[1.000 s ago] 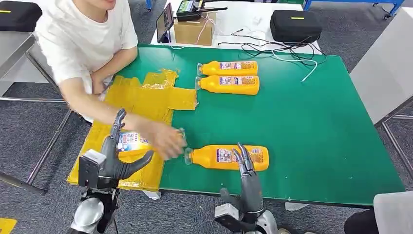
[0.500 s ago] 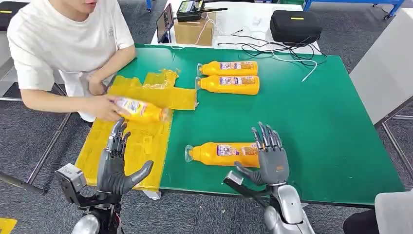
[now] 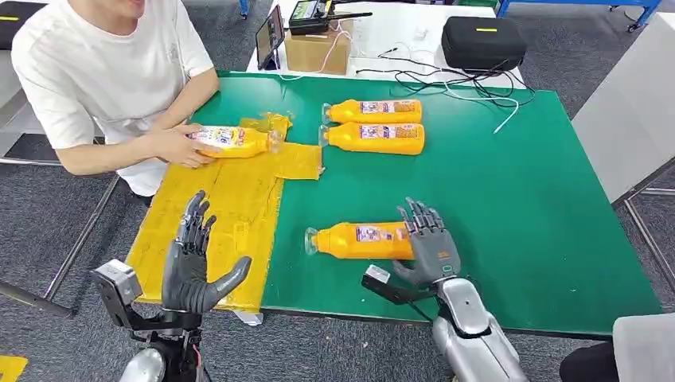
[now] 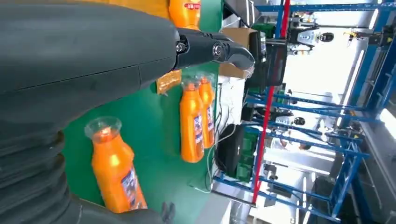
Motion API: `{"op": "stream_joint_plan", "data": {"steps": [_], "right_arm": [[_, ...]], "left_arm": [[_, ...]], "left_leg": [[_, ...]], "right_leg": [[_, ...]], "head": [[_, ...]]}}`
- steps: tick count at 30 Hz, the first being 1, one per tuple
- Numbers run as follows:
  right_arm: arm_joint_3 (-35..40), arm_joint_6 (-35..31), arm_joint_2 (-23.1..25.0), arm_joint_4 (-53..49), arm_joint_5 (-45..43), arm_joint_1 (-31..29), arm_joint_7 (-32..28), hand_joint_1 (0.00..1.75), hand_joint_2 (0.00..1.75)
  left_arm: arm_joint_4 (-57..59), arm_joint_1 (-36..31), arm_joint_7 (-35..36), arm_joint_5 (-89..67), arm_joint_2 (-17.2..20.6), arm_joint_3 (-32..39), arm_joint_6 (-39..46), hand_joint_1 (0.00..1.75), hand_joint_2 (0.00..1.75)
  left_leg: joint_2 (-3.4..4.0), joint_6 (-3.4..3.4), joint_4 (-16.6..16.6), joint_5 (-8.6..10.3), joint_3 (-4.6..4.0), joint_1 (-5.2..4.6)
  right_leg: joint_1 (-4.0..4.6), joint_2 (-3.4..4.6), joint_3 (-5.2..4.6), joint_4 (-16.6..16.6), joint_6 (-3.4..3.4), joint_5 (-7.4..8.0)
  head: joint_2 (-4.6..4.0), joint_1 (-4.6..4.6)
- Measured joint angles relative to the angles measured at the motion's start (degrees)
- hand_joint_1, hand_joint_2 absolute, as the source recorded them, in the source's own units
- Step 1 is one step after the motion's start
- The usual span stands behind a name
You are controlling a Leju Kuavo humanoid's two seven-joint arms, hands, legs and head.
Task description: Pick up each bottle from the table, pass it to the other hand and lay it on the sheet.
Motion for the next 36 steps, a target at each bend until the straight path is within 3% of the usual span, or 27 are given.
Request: {"op": "stream_joint_plan", "data": {"steps": [8, 19, 28, 34, 35, 36], "right_arm": [[4.48, 5.59, -0.04, 4.11, -2.64, -2.33, 0.49, 0.0, 1.75], [6.12, 6.25, -0.15, 6.51, -2.51, -4.33, 1.71, 0.0, 1.75], [7.6, 10.23, -0.46, 7.87, 3.88, -6.7, 13.77, 0.0, 1.75], [7.98, 13.29, -0.74, 7.91, 3.87, -7.43, 15.24, 0.0, 1.75], [7.98, 14.02, -0.74, 7.89, 3.39, -7.57, 15.39, 0.03, 1.75], [7.98, 14.66, -0.74, 7.89, 2.89, -7.62, 15.63, 0.58, 1.75]], "left_arm": [[-0.61, -0.18, -0.2, 0.09, -0.11, -0.33, 0.79, 0.0, 1.75], [-0.9, -0.18, -0.33, 0.09, -0.22, -0.33, 0.85, 0.0, 1.75], [-1.66, 1.21, 0.87, -0.74, -0.26, -0.26, 0.83, 0.0, 1.75], [-2.91, 2.64, 1.4, -1.92, -0.37, -0.24, 1.2, 0.0, 1.75], [-2.95, 2.8, 1.57, -2.19, -0.37, -0.22, 1.22, 0.0, 1.75], [-3.06, 2.98, 1.75, -2.45, -0.37, -0.22, 1.18, 0.0, 1.75]], "left_leg": [[0.0, 0.0, 0.0, 0.0, -0.01, 0.01], [0.02, 0.0, 0.0, 0.0, 0.04, 0.01], [0.0, 0.0, 0.0, 0.0, 0.07, 0.01], [0.02, 0.0, 0.0, 0.0, 0.13, 0.0], [0.02, 0.0, 0.0, 0.0, 0.14, 0.0], [0.01, 0.0, 0.0, 0.0, 0.16, 0.0]], "right_leg": [[0.01, 0.0, -0.01, 0.01, 0.01, 0.0], [0.01, 0.0, 0.01, 0.0, 0.0, 0.0], [0.01, 0.0, 0.04, 0.0, 0.0, 0.0], [0.0, 0.0, 0.08, -0.02, 0.0, 0.0], [0.0, 0.0, 0.1, -0.02, 0.0, 0.0], [0.0, 0.0, 0.12, -0.03, 0.0, 0.0]], "head": [[0.0, -0.02], [0.0, 0.0], [0.0, 0.0], [0.0, 0.0], [0.02, 0.0], [0.0, -0.02]]}}
